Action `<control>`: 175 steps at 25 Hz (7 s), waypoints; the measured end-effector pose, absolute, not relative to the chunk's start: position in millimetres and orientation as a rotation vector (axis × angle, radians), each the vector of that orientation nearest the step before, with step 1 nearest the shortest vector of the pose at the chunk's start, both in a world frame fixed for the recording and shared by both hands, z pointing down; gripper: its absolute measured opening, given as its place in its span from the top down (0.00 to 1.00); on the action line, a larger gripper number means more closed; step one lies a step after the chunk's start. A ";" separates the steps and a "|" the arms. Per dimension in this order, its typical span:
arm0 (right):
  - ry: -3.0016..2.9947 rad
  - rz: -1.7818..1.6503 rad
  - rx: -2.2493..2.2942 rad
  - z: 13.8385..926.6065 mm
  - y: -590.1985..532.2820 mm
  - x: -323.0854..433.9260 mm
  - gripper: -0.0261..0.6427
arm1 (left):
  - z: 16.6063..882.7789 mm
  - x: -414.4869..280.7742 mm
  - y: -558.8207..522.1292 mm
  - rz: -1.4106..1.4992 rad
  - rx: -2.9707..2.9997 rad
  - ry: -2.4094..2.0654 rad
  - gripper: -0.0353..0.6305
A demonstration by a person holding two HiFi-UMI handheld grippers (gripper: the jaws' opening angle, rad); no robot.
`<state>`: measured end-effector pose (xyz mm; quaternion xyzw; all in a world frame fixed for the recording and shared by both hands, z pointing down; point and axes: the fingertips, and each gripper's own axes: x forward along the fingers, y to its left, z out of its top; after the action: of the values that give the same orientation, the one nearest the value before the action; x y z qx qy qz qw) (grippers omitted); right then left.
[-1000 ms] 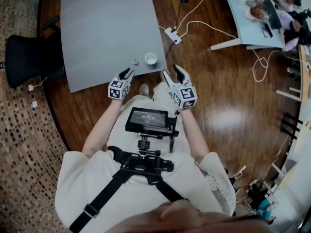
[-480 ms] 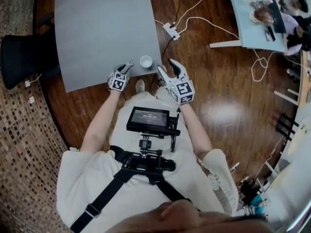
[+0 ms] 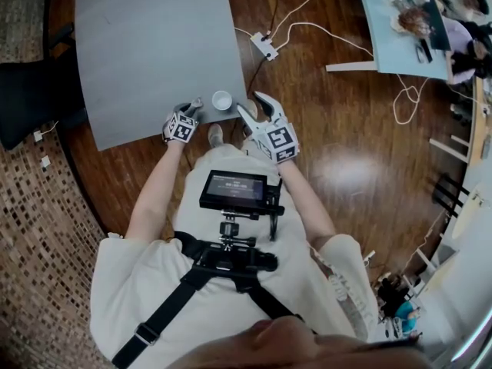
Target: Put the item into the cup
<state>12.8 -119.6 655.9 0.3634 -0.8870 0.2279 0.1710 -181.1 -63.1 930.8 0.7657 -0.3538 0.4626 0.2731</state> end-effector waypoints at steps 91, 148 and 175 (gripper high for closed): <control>-2.442 0.713 1.105 690.5 -110.1 34.3 0.61 | 883.0 -94.2 -85.4 1.459 2.142 -0.749 0.94; -2.482 0.413 1.395 597.3 -34.6 51.7 0.61 | 663.1 -163.6 -32.9 0.429 2.368 -1.242 0.76; -2.587 0.367 1.173 633.0 26.9 114.2 0.61 | 660.3 -118.7 84.0 0.278 2.088 -1.573 0.76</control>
<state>114.2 26.9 633.0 0.4057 -0.8945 0.1271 0.1383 -118.7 84.0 660.3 0.7682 -0.5788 0.1024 0.2537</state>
